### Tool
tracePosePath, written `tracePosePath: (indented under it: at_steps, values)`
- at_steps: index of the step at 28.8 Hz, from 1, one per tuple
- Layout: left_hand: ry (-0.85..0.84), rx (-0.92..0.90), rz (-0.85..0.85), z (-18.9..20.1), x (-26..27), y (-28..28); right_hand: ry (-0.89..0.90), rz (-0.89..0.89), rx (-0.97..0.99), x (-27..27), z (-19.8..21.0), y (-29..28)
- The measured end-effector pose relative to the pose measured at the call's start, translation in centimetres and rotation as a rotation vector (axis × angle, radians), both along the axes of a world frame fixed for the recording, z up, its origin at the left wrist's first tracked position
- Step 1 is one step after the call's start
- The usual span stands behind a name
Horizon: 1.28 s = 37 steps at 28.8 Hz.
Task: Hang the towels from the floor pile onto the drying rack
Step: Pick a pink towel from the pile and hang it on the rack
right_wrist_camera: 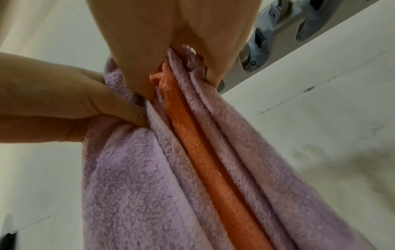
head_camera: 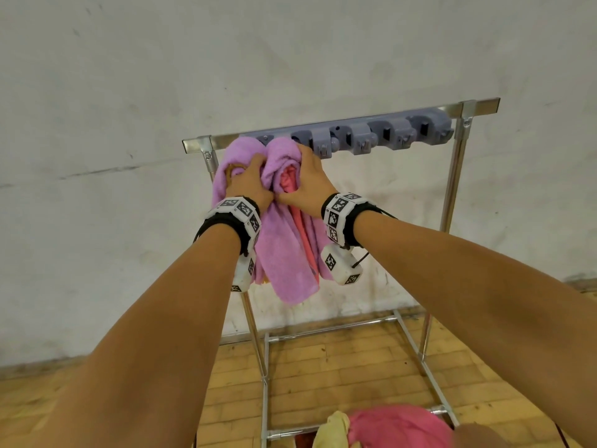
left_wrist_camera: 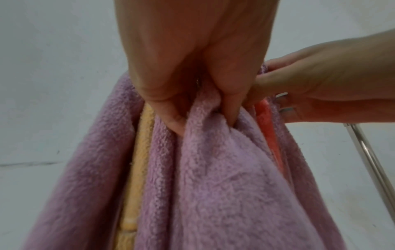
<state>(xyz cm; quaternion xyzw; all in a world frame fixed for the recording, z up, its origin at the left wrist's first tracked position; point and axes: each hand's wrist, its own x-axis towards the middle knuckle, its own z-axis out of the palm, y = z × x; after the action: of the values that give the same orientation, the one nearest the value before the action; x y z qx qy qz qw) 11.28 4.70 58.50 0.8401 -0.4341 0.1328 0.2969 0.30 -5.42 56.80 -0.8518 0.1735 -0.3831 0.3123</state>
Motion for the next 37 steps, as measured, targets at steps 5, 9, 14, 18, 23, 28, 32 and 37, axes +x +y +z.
tracePosePath:
  at_steps: [5,9,14,18,23,28,32,37]
  values:
    - [0.012,0.052,-0.004,-0.3,0.4,0.2,-0.074,-0.081,0.014,0.7,-0.3,1.0]
    - [-0.04,0.071,-0.002,-0.6,0.6,0.4,-0.026,-0.164,-0.025,1.2,-0.4,1.4]
    - [-0.078,0.088,-0.007,-1.0,0.8,0.5,0.14,-0.222,-0.258,-0.5,0.7,0.0]
    - [-0.142,0.03,0.018,-1.3,-0.2,0.5,0.211,-0.2,-0.329,-1.8,1.8,-0.4]
    - [-0.109,-0.017,0.052,-1.0,-1.4,-0.8,0.226,-0.13,-0.235,-1.5,1.0,1.0]
    - [0.092,-0.056,-0.017,0.9,-2.5,-0.4,0.222,-0.007,-0.112,-2.1,2.0,0.9]
    - [0.122,-0.169,-0.032,3.1,-4.4,0.8,0.179,-0.006,-0.092,-3.0,3.4,0.9]
    - [0.068,-0.16,-0.078,5.5,-6.6,1.6,0.163,-0.118,-0.125,-5.3,5.7,1.1]
